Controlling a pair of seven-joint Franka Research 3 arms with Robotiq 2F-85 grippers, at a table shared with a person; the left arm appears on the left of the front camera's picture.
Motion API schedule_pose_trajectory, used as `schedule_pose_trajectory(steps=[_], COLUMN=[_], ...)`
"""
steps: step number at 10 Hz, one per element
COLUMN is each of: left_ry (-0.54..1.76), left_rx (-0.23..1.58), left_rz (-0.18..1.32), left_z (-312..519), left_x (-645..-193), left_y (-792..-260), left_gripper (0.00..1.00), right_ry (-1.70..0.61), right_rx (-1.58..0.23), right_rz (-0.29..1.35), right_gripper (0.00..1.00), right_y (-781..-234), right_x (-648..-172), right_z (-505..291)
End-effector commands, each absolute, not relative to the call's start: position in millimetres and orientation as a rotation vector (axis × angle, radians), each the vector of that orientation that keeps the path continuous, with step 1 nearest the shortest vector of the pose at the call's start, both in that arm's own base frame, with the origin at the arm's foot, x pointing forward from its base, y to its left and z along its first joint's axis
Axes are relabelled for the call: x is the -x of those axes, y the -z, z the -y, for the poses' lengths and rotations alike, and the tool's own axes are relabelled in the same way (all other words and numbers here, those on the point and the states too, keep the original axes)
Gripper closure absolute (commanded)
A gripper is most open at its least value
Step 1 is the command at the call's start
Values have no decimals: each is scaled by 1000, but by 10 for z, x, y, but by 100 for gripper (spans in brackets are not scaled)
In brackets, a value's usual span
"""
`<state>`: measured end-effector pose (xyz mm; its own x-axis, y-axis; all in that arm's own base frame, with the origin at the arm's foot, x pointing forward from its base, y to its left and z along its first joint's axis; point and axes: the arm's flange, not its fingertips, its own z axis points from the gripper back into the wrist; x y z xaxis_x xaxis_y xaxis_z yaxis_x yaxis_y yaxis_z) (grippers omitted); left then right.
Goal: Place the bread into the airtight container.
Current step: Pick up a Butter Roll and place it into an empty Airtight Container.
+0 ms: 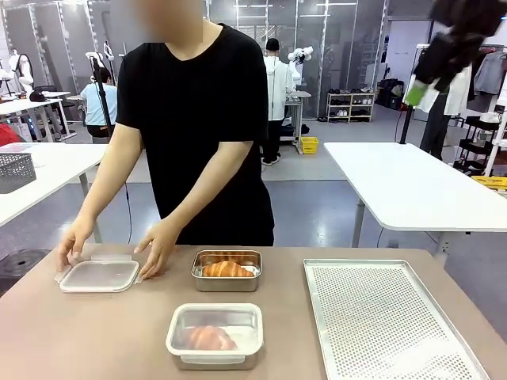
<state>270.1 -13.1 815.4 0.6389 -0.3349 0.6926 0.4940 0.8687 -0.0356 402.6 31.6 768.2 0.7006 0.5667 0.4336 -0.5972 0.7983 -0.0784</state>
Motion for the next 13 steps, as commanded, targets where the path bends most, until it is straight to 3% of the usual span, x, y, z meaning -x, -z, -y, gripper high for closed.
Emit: schedule_pose_trajectory(steps=[1,4,13], left_ry=[477,477,477], left_rx=[235,235,235], left_rz=[739,739,739], left_z=[140,140,140], left_x=[-2690,-2690,-2690], left_y=[-8162,-8162,-8162], left_gripper=[0,0,0], right_ry=[-518,-419,-331], right_rx=[-78,-103,-178], right_rz=[449,474,516], right_gripper=[0,0,0], right_y=[-7681,-7774,-7530], right_x=[-3719,-3294,-2977], right_z=[-230,22,734])
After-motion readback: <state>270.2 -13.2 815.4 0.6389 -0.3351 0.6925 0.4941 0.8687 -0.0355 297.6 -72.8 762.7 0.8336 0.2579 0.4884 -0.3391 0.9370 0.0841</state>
